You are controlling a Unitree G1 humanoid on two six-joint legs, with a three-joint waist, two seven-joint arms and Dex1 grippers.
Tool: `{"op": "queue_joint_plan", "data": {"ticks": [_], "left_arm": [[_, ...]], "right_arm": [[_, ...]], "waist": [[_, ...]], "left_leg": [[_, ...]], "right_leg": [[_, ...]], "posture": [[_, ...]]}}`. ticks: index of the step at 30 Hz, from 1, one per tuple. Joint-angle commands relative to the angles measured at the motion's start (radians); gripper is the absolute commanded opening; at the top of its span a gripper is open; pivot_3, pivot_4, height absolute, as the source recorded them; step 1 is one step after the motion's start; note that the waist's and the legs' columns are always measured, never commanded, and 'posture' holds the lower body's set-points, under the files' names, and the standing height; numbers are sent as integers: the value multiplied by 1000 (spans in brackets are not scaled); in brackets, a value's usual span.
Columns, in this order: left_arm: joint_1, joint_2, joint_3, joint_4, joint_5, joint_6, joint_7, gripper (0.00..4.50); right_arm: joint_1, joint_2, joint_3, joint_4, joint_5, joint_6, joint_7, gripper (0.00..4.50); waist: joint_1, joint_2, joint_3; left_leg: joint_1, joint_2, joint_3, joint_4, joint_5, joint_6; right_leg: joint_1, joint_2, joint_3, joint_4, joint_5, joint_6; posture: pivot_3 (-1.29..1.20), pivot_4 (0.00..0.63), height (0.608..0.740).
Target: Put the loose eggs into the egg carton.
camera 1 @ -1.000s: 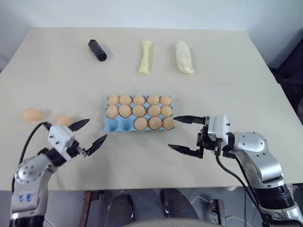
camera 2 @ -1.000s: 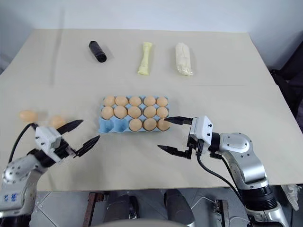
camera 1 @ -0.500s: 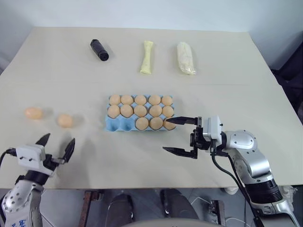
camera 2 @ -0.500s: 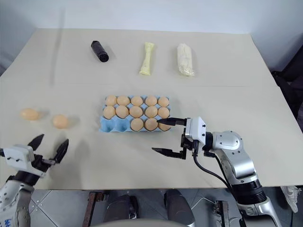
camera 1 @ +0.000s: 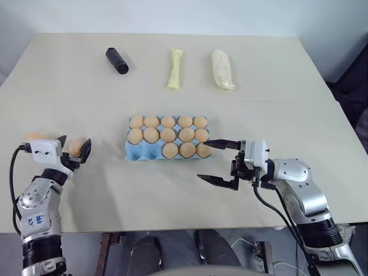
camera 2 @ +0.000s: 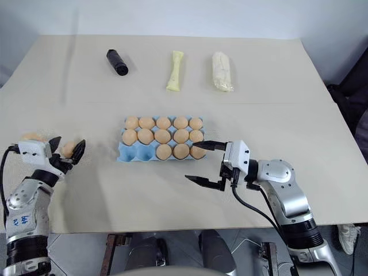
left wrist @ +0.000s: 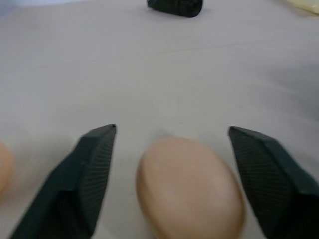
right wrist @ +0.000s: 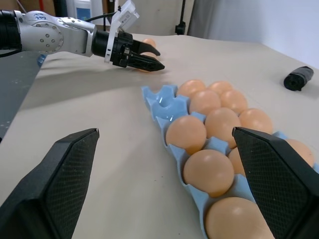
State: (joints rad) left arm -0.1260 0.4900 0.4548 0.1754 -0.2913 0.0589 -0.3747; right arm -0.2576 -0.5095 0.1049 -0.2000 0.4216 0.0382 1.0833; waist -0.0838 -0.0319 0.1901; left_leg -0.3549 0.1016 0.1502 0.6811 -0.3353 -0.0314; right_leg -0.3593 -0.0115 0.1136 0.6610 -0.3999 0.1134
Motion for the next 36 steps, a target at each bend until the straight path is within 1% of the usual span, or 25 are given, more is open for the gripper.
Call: {"op": "queue_joint_plan", "data": {"ticks": [1, 3, 4, 7, 9, 12, 15, 19, 21, 23, 24, 26, 28, 32, 34, 36], "left_arm": [[1, 24, 0, -14, -12, 7, -23, 2727], [2, 20, -6, -38, -32, 13, -53, 2162], [-8, 15, -16, -66, -57, 16, -83, 2022], [-38, 18, -69, -132, -84, 5, -168, 2022], [-80, 28, -169, -199, -92, 0, -277, 2022], [-123, 29, -254, -236, -85, 6, -356, 2022], [-160, 19, -360, -229, -48, -25, -433, 2022], [-164, 23, -414, -185, -24, -54, -484, 2022], [-157, 30, -420, -181, -36, -46, -509, 2675], [-160, 26, -412, -168, -22, -66, -492, 3186], [-165, 20, -403, -157, -17, -70, -474, 3574], [-171, 18, -387, -140, -15, -77, -456, 4100], [-161, 32, -349, -142, -23, -83, -434, 4100], [-84, 59, -222, -189, -46, -83, -363, 4100], [-23, 64, -157, -219, -46, -85, -324, 4477], [59, 57, -83, -246, -40, -86, -271, 4477]], "right_arm": [[-2, -3, -31, -26, 11, -17, -13, 4500], [0, -3, -33, -29, 10, -17, -20, 4500], [2, -3, -35, -30, 9, -17, -25, 4500], [7, -3, -39, -34, 8, -17, -37, 4500], [10, -3, -40, -36, 5, -19, -46, 4500], [11, -3, -40, -36, 3, -19, -52, 4500], [13, 0, -42, -42, -3, -23, -68, 4500], [19, 3, -47, -56, -8, -21, -88, 4500], [33, 2, -52, -73, -9, -17, -103, 4500], [40, 3, -50, -82, -10, -15, -111, 4500], [42, 4, -48, -84, -11, -15, -114, 4500], [43, 9, -42, -87, -11, -12, -121, 4500], [41, 12, -37, -89, -7, -9, -121, 4500], [29, 11, -34, -71, 0, -9, -100, 4500], [17, 12, -31, -55, 1, -12, -85, 4500], [2, 18, -24, -38, 4, -14, -70, 4500]], "waist": [[0, 0, 0], [1, 0, 0], [1, 0, 0], [4, 0, 0], [15, 0, 0], [24, 0, 0], [20, 0, 0], [9, 0, 0], [4, 0, 0], [2, 0, 0], [2, 0, 0], [2, 0, 0], [1, 0, 0], [-4, 0, 0], [-3, 0, 0], [-2, 0, 0]], "left_leg": [[0, 0, 0, 0, 0, 0], [0, 0, 0, 0, 0, 0], [0, 0, 0, 0, 0, 0], [0, 0, 0, 0, 0, 0], [0, 0, -1, 1, 0, 0], [0, -1, 0, 1, 1, 0], [0, -1, 0, 1, 1, -1], [0, 0, 1, 0, 1, -1], [0, 0, 1, 0, 1, -1], [0, 0, 1, 0, 1, -1], [-1, 0, 1, 0, 1, -1], [0, 0, 1, 0, 1, -1], [0, 0, 1, 1, 1, -1], [0, 1, 0, 0, 1, -1], [0, 1, 0, 0, 1, -1], [0, 1, 0, -1, 1, -1]], "right_leg": [[0, 0, 0, 0, 0, 0], [0, 0, 0, 0, 0, 0], [0, 0, 0, 0, 0, 0], [0, 0, 0, 1, 0, 0], [1, -1, -1, 1, 0, 0], [1, 0, -1, 0, 0, 0], [0, 1, 0, 0, 0, 0], [-1, 2, 1, 0, 0, 0], [-1, 2, 1, 0, 0, 0], [-1, 1, 1, 0, 0, 0], [-1, 1, 1, 0, 0, 0], [-1, 1, 1, 1, 0, 0], [0, 1, 1, 1, 0, 0], [-1, 1, 1, 1, 0, 0], [-1, 1, 2, 1, 0, 0], [-1, 0, 1, 1, 0, 0]], "posture": [[0, 150, 740], [0, 150, 740], [0, 150, 740], [0, 150, 740], [0, 150, 740], [0, 150, 740], [0, 150, 740], [0, 150, 740], [0, 150, 740], [0, 150, 740], [0, 150, 740], [0, 150, 740], [0, 150, 740], [0, 150, 740], [0, 150, 740], [0, 150, 740]]}}
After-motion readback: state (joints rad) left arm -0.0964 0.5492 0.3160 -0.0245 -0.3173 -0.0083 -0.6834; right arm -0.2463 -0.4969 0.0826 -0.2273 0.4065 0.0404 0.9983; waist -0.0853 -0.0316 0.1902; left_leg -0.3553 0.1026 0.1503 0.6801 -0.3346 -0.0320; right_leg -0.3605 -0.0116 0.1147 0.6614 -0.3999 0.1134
